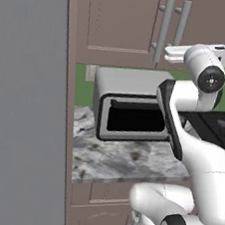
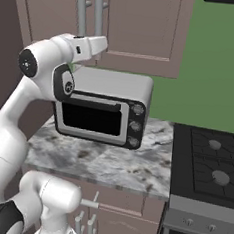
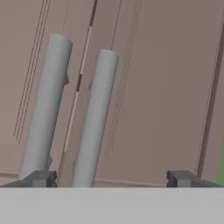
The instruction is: Open the cabinet, retrieve the rolling pin, and place it next to the meat on the cutting board to prepare for tenderizing.
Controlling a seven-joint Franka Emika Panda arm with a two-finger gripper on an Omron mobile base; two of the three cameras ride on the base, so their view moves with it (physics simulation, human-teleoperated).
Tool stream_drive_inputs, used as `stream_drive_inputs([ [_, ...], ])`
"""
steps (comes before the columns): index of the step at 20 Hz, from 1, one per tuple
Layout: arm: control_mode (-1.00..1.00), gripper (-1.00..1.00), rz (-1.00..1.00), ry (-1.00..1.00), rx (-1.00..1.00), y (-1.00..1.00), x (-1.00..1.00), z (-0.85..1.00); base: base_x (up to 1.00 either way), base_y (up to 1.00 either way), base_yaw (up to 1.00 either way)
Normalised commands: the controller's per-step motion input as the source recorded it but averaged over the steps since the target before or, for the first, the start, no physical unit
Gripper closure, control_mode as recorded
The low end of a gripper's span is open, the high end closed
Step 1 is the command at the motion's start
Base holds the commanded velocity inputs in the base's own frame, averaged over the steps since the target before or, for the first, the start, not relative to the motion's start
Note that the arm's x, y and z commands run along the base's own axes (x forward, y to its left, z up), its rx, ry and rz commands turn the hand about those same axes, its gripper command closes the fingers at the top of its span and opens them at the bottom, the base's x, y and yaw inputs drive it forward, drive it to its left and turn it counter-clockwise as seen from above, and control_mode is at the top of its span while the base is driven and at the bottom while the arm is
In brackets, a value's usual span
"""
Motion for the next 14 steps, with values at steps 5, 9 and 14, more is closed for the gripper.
stream_drive_inputs([
  [5, -1.00, -1.00, 0.00, 0.00, 0.00, 0.00, 0.29, -0.03, 0.00, 0.00, 0.00],
  [9, -1.00, -1.00, 0.00, 0.01, 0.00, 0.00, 0.30, -0.05, 0.00, 0.00, 0.00],
  [14, -1.00, -1.00, 0.00, 0.02, 0.00, 0.00, 0.32, -0.06, 0.00, 0.00, 0.00],
])
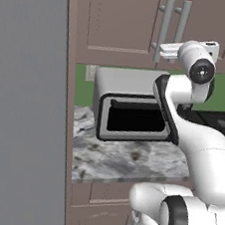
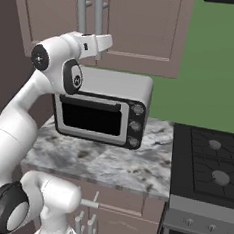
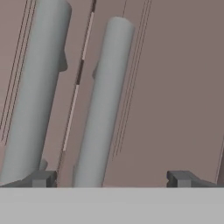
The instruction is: Open the cabinet, retrieve the rolling pin, and place it next to the meat on the cutting board to prepare for tenderizing.
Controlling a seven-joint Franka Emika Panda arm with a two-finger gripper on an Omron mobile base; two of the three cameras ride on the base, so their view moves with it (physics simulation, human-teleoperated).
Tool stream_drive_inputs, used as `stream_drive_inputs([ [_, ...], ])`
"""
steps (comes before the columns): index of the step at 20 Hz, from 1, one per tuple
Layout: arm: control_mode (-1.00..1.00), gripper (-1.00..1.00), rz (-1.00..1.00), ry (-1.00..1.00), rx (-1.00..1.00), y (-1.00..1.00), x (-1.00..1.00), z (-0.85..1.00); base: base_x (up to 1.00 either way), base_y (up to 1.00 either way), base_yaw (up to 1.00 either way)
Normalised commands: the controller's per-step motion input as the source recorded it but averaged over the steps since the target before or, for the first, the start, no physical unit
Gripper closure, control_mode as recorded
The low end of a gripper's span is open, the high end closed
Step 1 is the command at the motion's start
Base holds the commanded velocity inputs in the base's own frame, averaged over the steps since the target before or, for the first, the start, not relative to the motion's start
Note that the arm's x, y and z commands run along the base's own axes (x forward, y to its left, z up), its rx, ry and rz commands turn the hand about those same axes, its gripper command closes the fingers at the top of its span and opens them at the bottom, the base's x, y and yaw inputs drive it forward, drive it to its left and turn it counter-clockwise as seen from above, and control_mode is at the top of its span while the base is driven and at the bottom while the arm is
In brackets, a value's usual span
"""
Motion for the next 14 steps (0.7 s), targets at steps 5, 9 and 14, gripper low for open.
stream_drive_inputs([
  [5, -1.00, -1.00, 0.00, 0.02, 0.00, 0.00, 0.34, -0.08, 0.00, 0.00, 0.00],
  [9, -1.00, -1.00, 0.00, 0.04, 0.00, 0.00, 0.35, -0.08, 0.00, 0.00, 0.00],
  [14, -1.00, -1.00, 0.00, 0.05, 0.00, 0.00, 0.33, -0.11, 0.00, 0.00, 0.00],
])
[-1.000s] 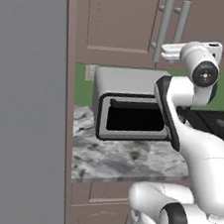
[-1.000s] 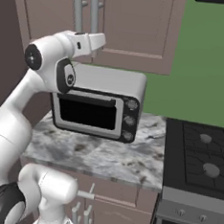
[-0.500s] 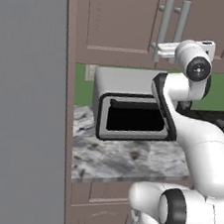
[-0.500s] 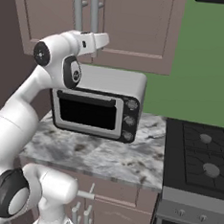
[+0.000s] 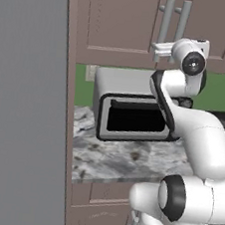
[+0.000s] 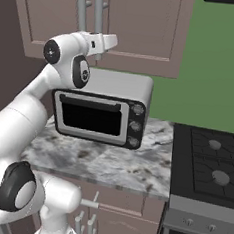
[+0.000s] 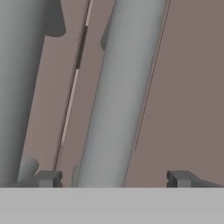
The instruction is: Open the cabinet, retrieve the rolling pin, and place it next to the meat on the cutting board to prepare for tenderizing.
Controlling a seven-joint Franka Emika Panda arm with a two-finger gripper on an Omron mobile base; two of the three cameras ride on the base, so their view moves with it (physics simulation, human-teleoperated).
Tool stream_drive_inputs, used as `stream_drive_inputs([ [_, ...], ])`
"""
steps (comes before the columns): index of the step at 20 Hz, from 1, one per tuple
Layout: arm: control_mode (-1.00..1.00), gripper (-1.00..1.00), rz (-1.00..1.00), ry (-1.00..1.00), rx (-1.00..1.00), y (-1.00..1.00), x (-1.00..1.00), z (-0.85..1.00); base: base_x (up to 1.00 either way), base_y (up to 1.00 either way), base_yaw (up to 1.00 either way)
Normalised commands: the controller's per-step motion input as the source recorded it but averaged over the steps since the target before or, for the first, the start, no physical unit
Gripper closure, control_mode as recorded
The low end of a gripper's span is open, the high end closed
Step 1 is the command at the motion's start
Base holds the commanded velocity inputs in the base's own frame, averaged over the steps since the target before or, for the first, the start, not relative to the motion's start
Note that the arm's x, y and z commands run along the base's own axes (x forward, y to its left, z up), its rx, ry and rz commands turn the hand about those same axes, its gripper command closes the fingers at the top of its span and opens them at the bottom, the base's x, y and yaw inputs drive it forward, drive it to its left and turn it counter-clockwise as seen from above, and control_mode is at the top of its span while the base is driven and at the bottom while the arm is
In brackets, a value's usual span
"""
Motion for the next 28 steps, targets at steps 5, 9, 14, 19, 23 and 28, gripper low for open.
stream_drive_inputs([
  [5, -1.00, 1.00, 0.00, 0.06, 0.00, 0.00, 0.32, -0.17, 0.00, 0.00, 0.00],
  [9, -1.00, 1.00, 0.00, 0.03, 0.00, 0.00, 0.29, -0.17, 0.00, 0.00, 0.00],
  [14, -1.00, 1.00, 0.00, 0.00, 0.00, 0.04, 0.11, -0.07, 0.00, 0.00, 0.00],
  [19, -1.00, 1.00, 0.00, 0.00, 0.00, 0.01, 0.00, 0.00, 0.00, 0.00, 0.00],
  [23, -1.00, 1.00, 0.00, 0.00, 0.00, 0.00, 0.00, 0.00, 0.00, 0.00, 0.00],
  [28, -1.00, 1.00, 0.00, 0.00, 0.00, 0.00, 0.00, 0.00, 0.00, 0.00, 0.00],
])
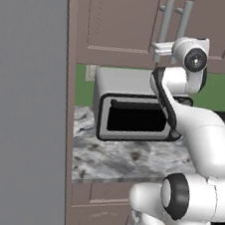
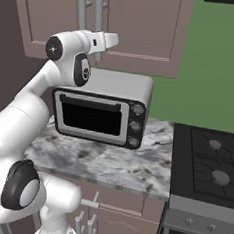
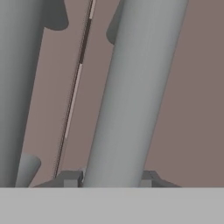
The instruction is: Open the cabinet, retrieve the rolling pin, and place it next to the meat on the cutting board to prepare for tenderizing.
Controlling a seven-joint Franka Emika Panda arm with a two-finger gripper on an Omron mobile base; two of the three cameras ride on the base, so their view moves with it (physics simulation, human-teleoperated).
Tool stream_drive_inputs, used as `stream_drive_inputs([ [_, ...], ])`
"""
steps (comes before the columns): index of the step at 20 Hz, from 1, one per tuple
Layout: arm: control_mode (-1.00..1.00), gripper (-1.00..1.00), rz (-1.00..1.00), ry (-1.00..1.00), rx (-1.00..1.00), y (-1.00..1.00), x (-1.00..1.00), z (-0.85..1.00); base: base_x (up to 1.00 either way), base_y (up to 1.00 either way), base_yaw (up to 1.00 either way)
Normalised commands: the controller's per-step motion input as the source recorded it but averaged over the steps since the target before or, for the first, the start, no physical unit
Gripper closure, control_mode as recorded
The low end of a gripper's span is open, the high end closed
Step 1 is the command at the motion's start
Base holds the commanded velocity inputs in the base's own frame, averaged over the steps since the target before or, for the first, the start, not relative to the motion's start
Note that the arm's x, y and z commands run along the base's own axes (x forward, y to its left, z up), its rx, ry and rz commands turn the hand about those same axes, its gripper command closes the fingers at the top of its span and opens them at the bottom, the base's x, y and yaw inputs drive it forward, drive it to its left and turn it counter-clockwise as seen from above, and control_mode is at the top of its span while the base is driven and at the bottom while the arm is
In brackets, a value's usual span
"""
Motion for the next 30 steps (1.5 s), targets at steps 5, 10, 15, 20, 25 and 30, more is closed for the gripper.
stream_drive_inputs([
  [5, -1.00, 1.00, 0.00, 0.00, 0.00, 0.07, 0.00, 0.00, 0.00, 0.00, 0.00],
  [10, -1.00, 1.00, 0.00, 0.04, 0.00, 0.08, 0.00, -0.01, 0.00, 0.00, 0.00],
  [15, -1.00, 1.00, 0.00, 0.01, 0.00, -0.09, -0.35, 0.00, 0.00, 0.00, 0.00],
  [20, -1.00, 1.00, -0.01, 0.00, 0.00, -0.41, -0.60, 0.00, 0.00, 0.00, 0.00],
  [25, -1.00, 1.00, 0.00, 0.01, 0.00, -0.95, -0.64, 0.00, 0.00, 0.00, 0.00],
  [30, -1.00, 1.00, 0.00, 0.10, 0.00, -1.00, -0.34, 0.00, 0.00, 0.00, 0.00],
])
